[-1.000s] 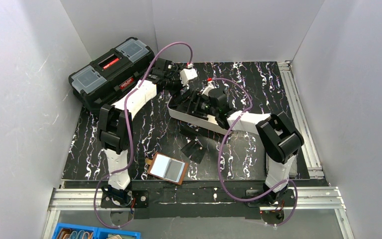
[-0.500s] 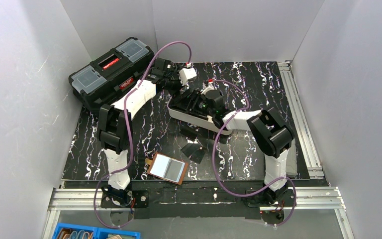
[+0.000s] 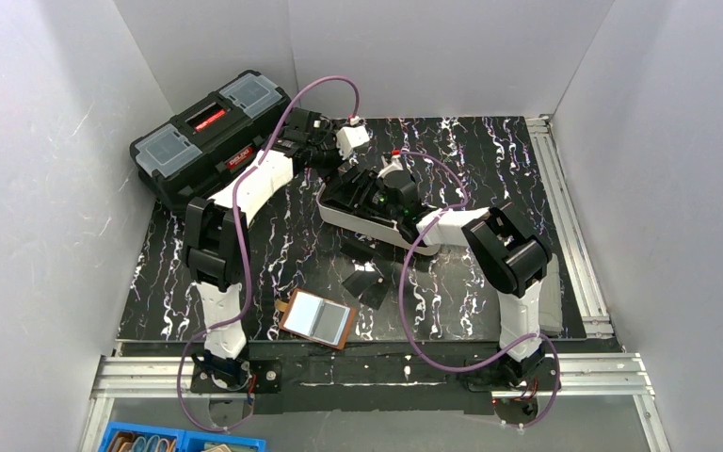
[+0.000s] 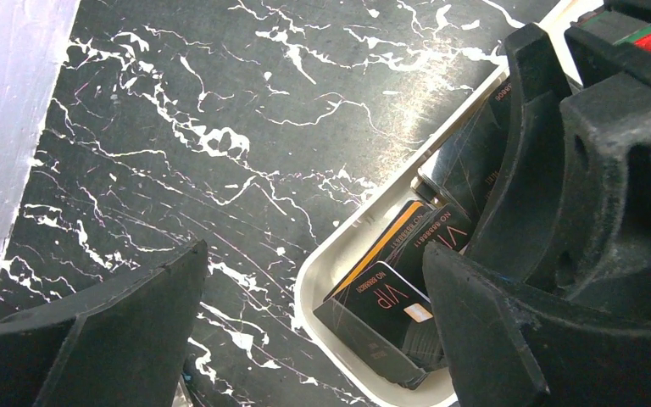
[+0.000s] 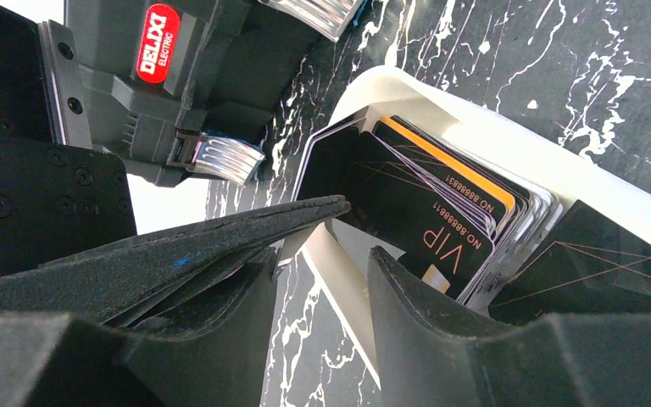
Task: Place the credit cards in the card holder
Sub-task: Pick up the credit card from the storage box, then place the credit card in the storage box.
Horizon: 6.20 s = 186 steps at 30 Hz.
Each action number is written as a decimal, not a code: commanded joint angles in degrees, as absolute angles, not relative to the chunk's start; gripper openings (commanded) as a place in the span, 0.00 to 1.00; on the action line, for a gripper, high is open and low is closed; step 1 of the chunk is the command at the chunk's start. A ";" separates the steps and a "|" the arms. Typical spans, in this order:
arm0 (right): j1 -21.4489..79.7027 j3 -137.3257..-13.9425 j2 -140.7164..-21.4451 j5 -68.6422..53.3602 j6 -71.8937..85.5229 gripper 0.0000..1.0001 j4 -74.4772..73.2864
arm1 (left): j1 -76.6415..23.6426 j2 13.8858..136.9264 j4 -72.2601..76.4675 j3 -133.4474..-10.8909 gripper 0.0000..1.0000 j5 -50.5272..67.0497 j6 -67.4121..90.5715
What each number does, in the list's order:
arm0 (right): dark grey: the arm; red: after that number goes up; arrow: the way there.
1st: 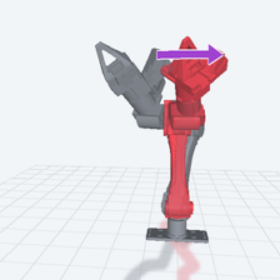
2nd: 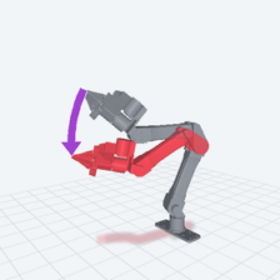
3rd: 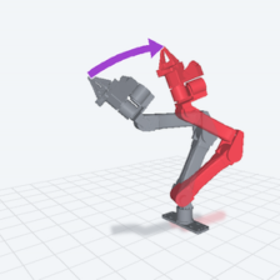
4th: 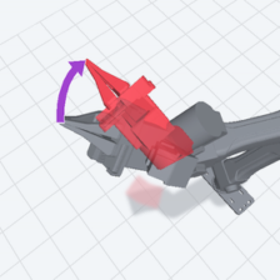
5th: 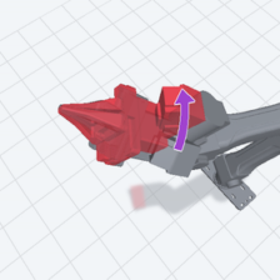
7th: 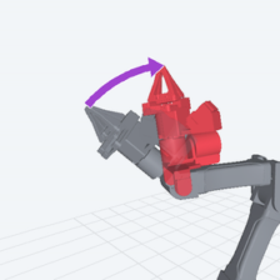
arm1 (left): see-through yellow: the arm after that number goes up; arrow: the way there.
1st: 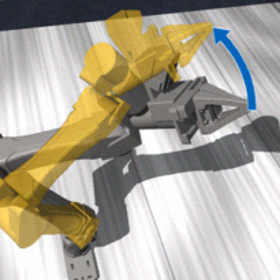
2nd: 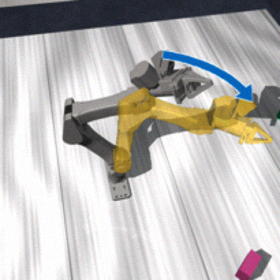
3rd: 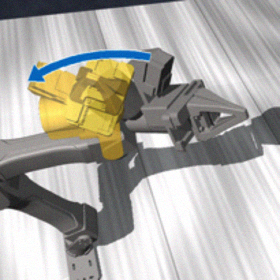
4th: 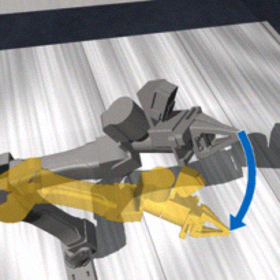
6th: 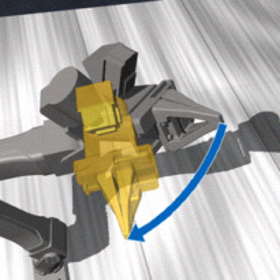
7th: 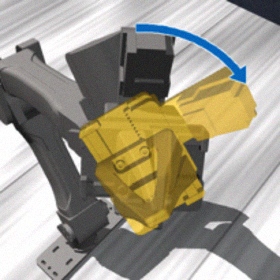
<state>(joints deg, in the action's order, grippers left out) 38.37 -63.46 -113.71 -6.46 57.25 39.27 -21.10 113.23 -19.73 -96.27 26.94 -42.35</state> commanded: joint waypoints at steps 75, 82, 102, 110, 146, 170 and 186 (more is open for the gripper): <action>36.34 -58.91 -65.77 -43.12 42.94 0.01 20.41 | -6.84 60.58 -23.94 -73.87 0.99 69.21 11.51; 37.61 -62.09 -69.29 -46.22 43.94 0.01 19.45 | -7.38 61.69 -26.42 -75.22 0.63 71.07 5.99; 37.88 -65.15 -74.83 -47.11 47.49 0.01 25.06 | -9.81 63.45 -26.78 -75.66 0.00 73.48 7.72; 37.97 -64.69 -75.70 -51.24 48.54 0.02 26.97 | -9.80 65.16 -27.78 -77.14 0.00 73.61 5.52; 37.01 -63.17 -77.88 -60.54 39.73 0.08 14.51 | -8.83 79.50 -42.92 -93.01 0.00 71.75 -11.18; 27.45 -59.77 -86.40 -50.26 39.98 0.01 13.05 | -3.37 86.02 -51.57 -103.03 0.00 69.67 -18.15; 24.61 -66.65 -99.38 -17.84 45.26 0.01 11.16 | -3.34 74.74 -57.03 -93.03 0.00 66.85 -25.67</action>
